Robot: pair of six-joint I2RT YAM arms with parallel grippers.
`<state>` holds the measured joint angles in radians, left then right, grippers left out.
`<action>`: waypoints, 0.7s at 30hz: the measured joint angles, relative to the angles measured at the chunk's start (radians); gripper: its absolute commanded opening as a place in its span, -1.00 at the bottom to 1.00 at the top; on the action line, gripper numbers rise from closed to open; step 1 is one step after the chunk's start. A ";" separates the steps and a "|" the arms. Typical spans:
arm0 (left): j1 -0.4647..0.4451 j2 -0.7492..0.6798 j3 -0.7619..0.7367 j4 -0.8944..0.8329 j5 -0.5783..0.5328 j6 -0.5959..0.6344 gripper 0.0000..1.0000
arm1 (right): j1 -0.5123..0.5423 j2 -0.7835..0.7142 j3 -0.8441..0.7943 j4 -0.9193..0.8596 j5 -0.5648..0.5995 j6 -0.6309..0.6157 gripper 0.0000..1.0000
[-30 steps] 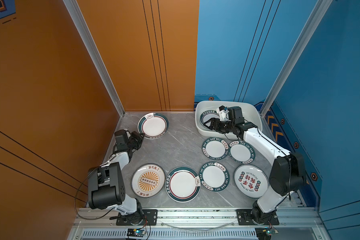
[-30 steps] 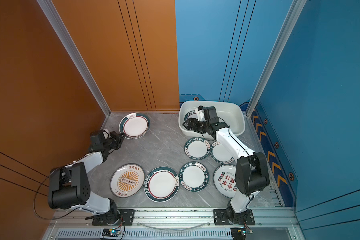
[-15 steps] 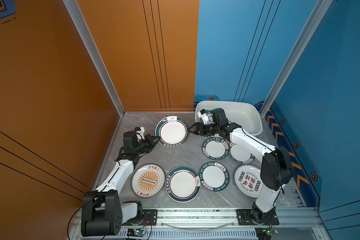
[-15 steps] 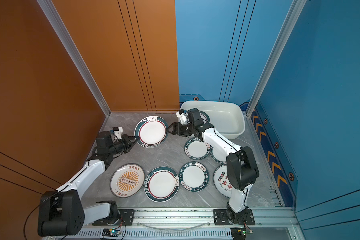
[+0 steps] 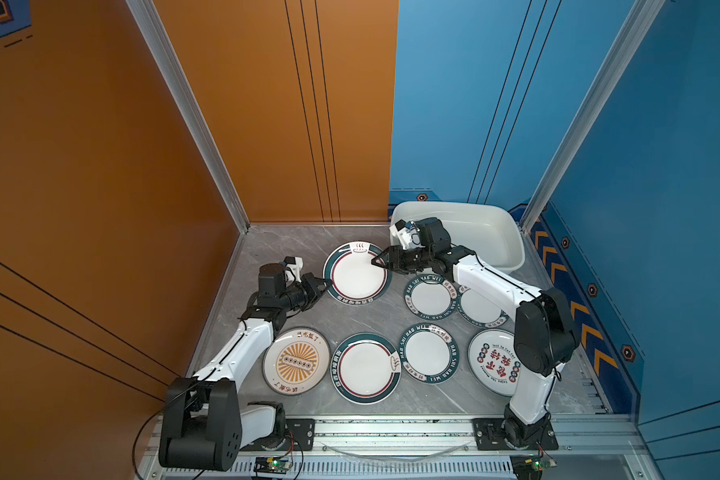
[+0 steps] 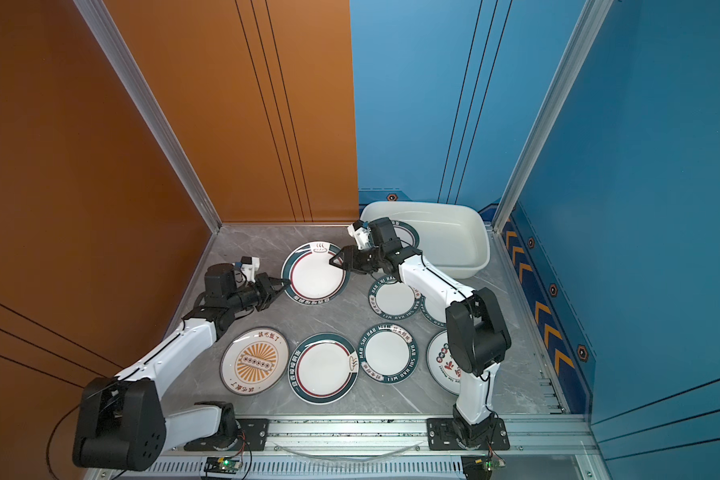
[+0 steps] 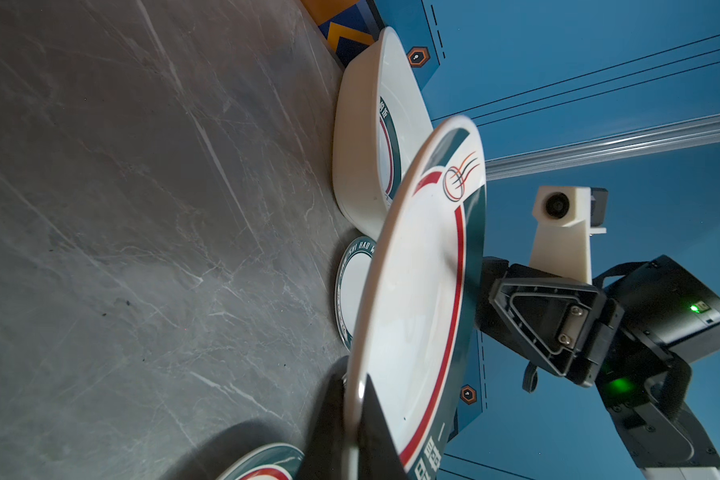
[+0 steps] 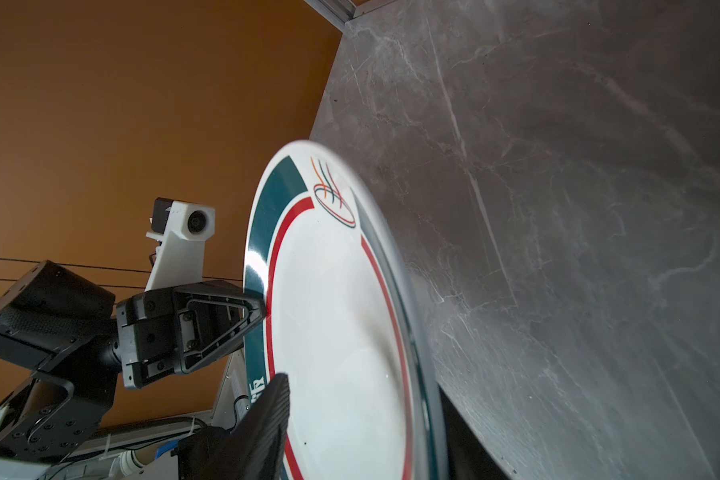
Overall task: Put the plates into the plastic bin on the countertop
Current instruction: 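Grip the farthest red-ring plate edges with both grippers and tilt it upright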
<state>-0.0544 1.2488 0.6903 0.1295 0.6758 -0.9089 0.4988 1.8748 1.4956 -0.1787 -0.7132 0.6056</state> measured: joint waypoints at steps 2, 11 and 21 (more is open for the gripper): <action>-0.001 0.010 0.002 0.000 0.000 0.004 -1.00 | 0.000 0.014 0.000 0.000 -0.002 0.004 -0.29; -0.008 0.023 0.036 -0.025 0.002 0.031 -1.00 | -0.007 0.026 0.000 -0.002 0.000 0.024 -0.74; -0.017 0.022 0.040 -0.070 0.002 0.068 -0.29 | -0.027 0.029 0.017 -0.015 -0.040 0.039 -1.00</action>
<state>-0.0715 1.2709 0.7303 0.0597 0.6773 -0.8410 0.4717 1.9038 1.5127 -0.1936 -0.7532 0.6441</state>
